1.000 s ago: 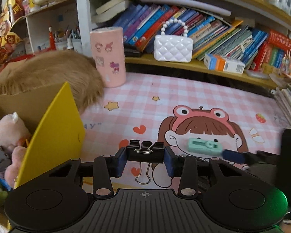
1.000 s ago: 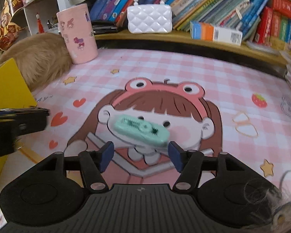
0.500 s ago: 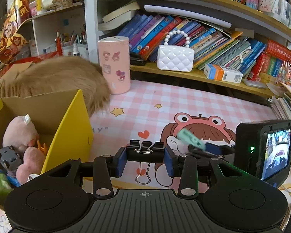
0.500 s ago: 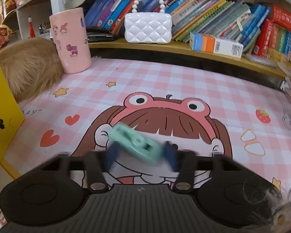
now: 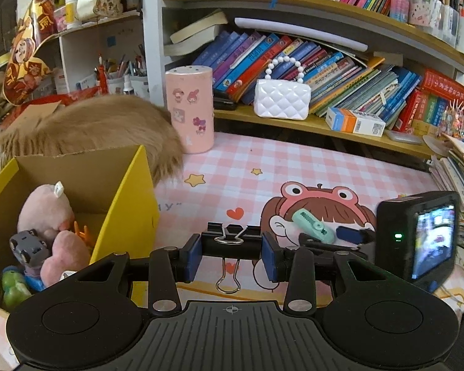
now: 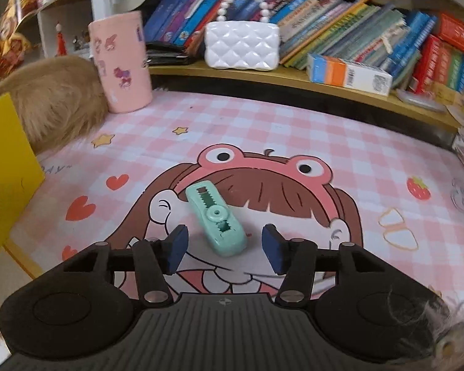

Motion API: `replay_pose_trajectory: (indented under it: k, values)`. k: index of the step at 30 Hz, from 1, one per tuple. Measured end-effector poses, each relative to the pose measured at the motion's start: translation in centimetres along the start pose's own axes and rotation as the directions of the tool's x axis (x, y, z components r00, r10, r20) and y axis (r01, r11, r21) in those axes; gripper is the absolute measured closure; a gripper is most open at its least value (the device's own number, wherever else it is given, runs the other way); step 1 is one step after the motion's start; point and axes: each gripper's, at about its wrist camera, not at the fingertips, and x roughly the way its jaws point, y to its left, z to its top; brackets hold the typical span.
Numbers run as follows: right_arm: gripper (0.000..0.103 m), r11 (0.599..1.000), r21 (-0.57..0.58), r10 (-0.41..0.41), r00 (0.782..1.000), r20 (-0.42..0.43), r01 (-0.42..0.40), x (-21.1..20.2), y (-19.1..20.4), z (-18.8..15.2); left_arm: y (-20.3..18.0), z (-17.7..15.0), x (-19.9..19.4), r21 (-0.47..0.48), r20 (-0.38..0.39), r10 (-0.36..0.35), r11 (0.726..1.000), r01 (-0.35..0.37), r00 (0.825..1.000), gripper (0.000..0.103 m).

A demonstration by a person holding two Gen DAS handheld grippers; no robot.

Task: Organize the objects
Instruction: 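Grasp the black binder clip with the left gripper while the right grasps the mint-green stapler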

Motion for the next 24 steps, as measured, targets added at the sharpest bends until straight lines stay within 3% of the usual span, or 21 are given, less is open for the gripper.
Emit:
replay_pose_trajectory:
  k: [4,6,12,24]
  values:
    - [0.055,0.999,-0.028,0.021,1.0,-0.001,-0.021,1.0,0.3,0.8,0.3,0.1,-0.4,-0.007,0.005,0.001,1.0,-0.001,1.0,0.064]
    - [0.079,0.999,-0.044,0.032,0.999,0.0,-0.032,1.1,0.6,1.1,0.5,0.1,-0.6,-0.01,0.009,0.0,1.0,0.001,1.0,0.064]
    - [0.08,0.998,-0.067,0.021,1.0,0.007,-0.02,-0.8,1.2,1.3,0.8,-0.2,-1.3,-0.005,0.021,-0.02,1.0,0.02,1.0,0.064]
    - [0.08,0.998,0.063,0.019,1.0,0.018,-0.02,-9.4,2.5,0.1,1.8,-1.7,-5.7,0.042,0.067,-0.136,0.99,0.133,0.988,0.064]
